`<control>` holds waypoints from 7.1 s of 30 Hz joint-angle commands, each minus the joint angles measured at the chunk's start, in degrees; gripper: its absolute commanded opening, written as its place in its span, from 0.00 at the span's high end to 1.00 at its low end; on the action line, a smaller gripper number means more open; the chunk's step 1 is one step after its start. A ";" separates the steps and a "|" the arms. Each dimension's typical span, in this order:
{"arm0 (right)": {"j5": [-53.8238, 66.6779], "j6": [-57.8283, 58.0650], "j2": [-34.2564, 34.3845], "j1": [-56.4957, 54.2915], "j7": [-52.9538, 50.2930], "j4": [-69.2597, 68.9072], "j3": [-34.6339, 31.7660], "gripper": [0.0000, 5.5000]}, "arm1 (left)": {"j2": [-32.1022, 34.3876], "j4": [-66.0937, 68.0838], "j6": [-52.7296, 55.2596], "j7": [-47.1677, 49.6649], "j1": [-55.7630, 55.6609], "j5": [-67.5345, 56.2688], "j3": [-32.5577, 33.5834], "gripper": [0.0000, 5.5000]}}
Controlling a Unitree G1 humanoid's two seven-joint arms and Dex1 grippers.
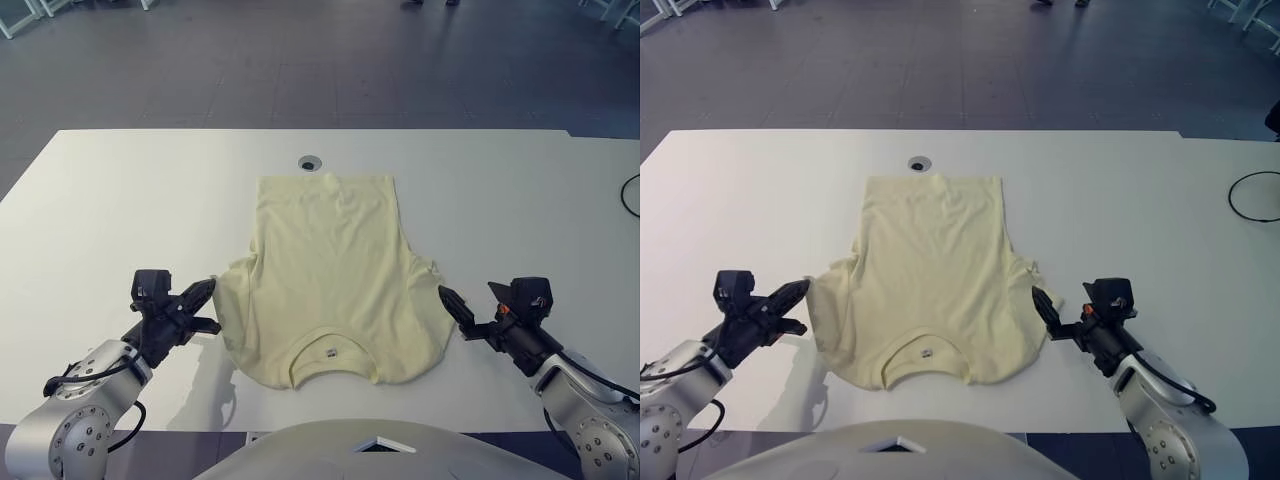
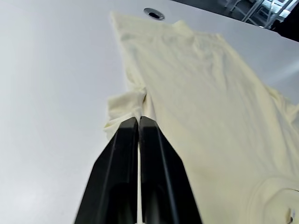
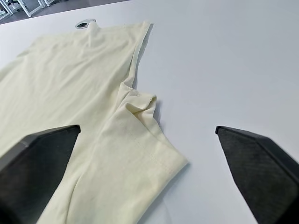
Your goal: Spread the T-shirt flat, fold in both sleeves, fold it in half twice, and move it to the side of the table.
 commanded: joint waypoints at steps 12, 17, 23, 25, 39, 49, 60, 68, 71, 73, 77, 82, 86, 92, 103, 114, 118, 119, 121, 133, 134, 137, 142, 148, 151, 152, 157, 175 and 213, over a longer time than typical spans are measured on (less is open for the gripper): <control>-0.95 -0.46 -0.20 -2.54 0.12 1.79 1.84 0.02 | 4.23 1.09 -2.37 -4.74 -9.58 8.72 -24.39 1.00; -1.03 -0.27 -0.17 -3.23 0.20 2.12 2.10 0.02 | 6.27 2.98 -6.23 -7.45 -9.32 14.65 -30.15 1.00; -0.74 0.24 -0.24 -2.61 -0.06 1.83 1.32 0.02 | 7.64 0.80 -11.21 -10.68 -8.34 15.22 -26.12 0.81; 0.28 0.67 0.45 -2.04 -0.73 1.38 -0.18 0.02 | 7.24 -0.83 -11.13 -11.69 -7.34 11.60 -21.90 0.74; 4.40 9.63 4.09 -3.13 -6.98 4.37 -1.67 0.22 | 5.45 6.75 -14.95 -5.14 -11.99 19.36 -17.74 0.33; 3.61 11.92 6.99 -4.41 -8.89 7.92 -0.38 0.50 | 5.07 6.27 -14.81 -5.76 -10.44 19.93 -16.47 0.04; 8.82 15.33 11.13 -8.33 -12.53 8.92 -4.52 0.84 | 4.52 6.53 -15.11 -5.65 -9.77 20.49 -16.20 0.02; 11.73 16.60 8.62 -9.68 -12.87 4.30 -7.48 1.00 | 3.97 6.78 -15.55 -5.74 -9.04 21.13 -15.71 0.02; 12.60 17.30 7.25 -10.25 -12.71 1.30 -6.39 1.00 | 4.00 6.88 -15.90 -5.87 -8.89 21.42 -16.09 0.02; 13.26 18.09 6.32 -10.79 -12.50 -0.53 -4.96 1.00 | 4.17 6.82 -16.11 -6.01 -8.85 21.84 -16.50 0.02; 12.27 19.26 2.01 -11.78 -10.18 -3.67 1.00 1.00 | 4.34 6.66 -16.32 -6.32 -8.77 22.75 -17.42 0.02; 7.37 19.00 -5.02 -14.14 -6.71 -4.61 11.32 1.00 | 4.61 7.66 -16.93 -7.11 -9.27 23.64 -18.11 0.02; 5.53 19.00 -8.09 -15.86 -4.05 -5.19 16.63 0.96 | 4.65 8.03 -17.13 -7.51 -9.65 24.15 -18.29 0.02; 8.93 18.88 -8.05 -18.07 -1.69 -8.73 14.44 0.80 | 4.35 7.64 -17.24 -7.70 -9.00 24.58 -18.48 0.02; -0.71 3.19 -23.16 -18.43 10.02 1.73 4.39 0.47 | 11.82 7.11 -34.31 -15.40 2.27 33.13 -14.56 0.02; -30.59 -60.45 -28.72 0.44 32.21 26.23 6.50 0.13 | 19.28 23.49 -82.19 -30.12 13.33 43.69 -12.17 0.02; -36.93 -75.92 -30.67 0.40 33.64 34.91 7.34 0.02 | 21.71 27.50 -90.96 -32.39 14.14 46.45 -13.11 0.02; -38.21 -79.16 -30.94 0.33 33.82 36.55 7.83 0.02 | 22.10 28.32 -92.38 -32.62 13.95 47.07 -13.39 0.02; -40.55 -85.07 -31.22 -0.51 33.85 39.74 9.22 0.02 | 22.53 29.69 -94.48 -32.67 13.25 48.34 -14.17 0.02; -54.77 -101.04 -27.49 -7.32 25.77 45.68 17.04 0.02 | 22.13 35.72 -99.54 -30.33 4.59 54.39 -21.52 0.02; -55.96 -101.94 -27.51 -7.35 24.88 45.96 17.22 0.02 | 22.21 36.03 -99.97 -30.23 4.09 54.55 -22.13 0.02; -58.60 -104.44 -27.85 -7.34 22.28 46.71 17.55 0.02 | 22.68 36.87 -101.37 -29.90 2.78 54.80 -23.61 0.02; -60.23 -105.28 -28.48 -7.32 19.74 47.60 18.44 0.02 | 23.73 38.36 -103.98 -29.53 0.51 56.18 -25.53 0.02; -61.61 -105.33 -28.41 -8.50 17.85 48.25 19.84 0.06 | 23.33 40.82 -105.76 -29.03 -4.15 57.79 -29.28 0.02; -62.19 -105.85 -28.77 -9.20 17.11 48.96 20.86 0.14 | 23.58 42.42 -107.01 -28.79 -5.56 58.71 -31.39 0.02; -62.33 -106.00 -28.85 -9.36 16.97 49.09 21.26 0.17 | 23.77 42.86 -107.44 -28.85 -5.97 58.87 -32.09 0.02; -63.04 -106.38 -29.40 -9.44 16.10 49.53 22.50 0.34 | 25.85 44.91 -110.73 -29.56 -7.90 59.13 -35.40 0.18; -60.65 -103.96 -30.61 -9.21 14.92 50.27 23.79 0.90 | 27.15 51.11 -115.39 -25.86 -12.92 66.55 -40.41 0.77; 6.70 -36.75 -54.43 -6.77 61.36 12.32 13.20 1.00 | 55.98 17.00 -75.19 -52.83 2.94 2.89 -22.78 1.00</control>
